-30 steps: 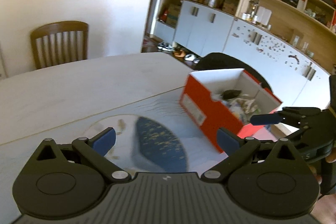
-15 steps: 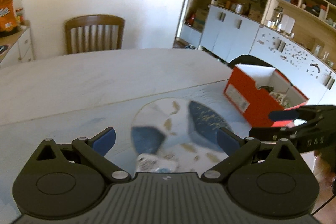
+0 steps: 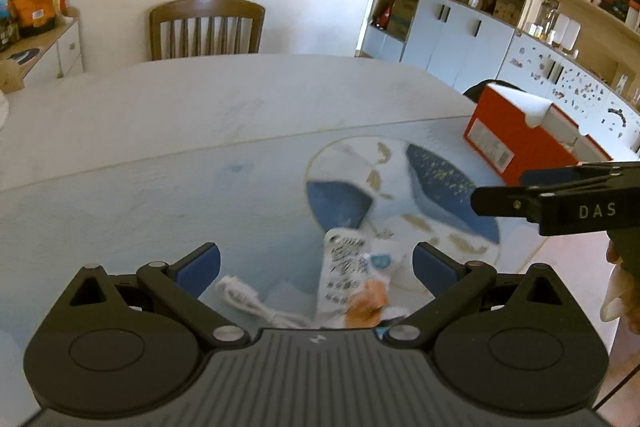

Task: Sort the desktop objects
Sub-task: 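Withdraw both tools from the box toward the white packet and cable, then grasp the white sausage packet with right tool while left tool grasps the white cable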

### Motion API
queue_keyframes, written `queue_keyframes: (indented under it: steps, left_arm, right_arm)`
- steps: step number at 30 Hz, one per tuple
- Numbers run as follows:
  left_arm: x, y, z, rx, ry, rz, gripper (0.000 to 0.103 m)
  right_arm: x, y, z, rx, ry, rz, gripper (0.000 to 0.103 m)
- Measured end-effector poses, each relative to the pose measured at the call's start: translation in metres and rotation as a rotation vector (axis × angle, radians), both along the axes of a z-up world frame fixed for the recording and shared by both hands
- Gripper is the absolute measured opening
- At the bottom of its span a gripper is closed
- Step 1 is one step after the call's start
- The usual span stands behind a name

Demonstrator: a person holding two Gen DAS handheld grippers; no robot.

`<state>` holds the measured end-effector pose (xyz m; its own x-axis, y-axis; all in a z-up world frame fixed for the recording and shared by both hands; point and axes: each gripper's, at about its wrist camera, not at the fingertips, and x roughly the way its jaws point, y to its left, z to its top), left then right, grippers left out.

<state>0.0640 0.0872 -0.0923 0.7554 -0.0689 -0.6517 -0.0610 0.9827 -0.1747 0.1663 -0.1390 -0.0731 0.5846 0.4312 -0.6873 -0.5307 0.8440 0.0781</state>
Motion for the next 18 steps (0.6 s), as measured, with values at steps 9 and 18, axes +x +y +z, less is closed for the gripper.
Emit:
queue_keyframes:
  steps: [9,18]
  left_arm:
    - [0.003,0.021,-0.025,0.014,0.078,0.064,0.103]
    - [0.003,0.028,-0.034,0.04,0.085,0.073,0.103]
  right_arm:
    - [-0.009,0.035,-0.02,-0.023,0.047,0.006,0.09]
    - [-0.003,0.056,-0.038,-0.06,0.096,-0.003,0.089]
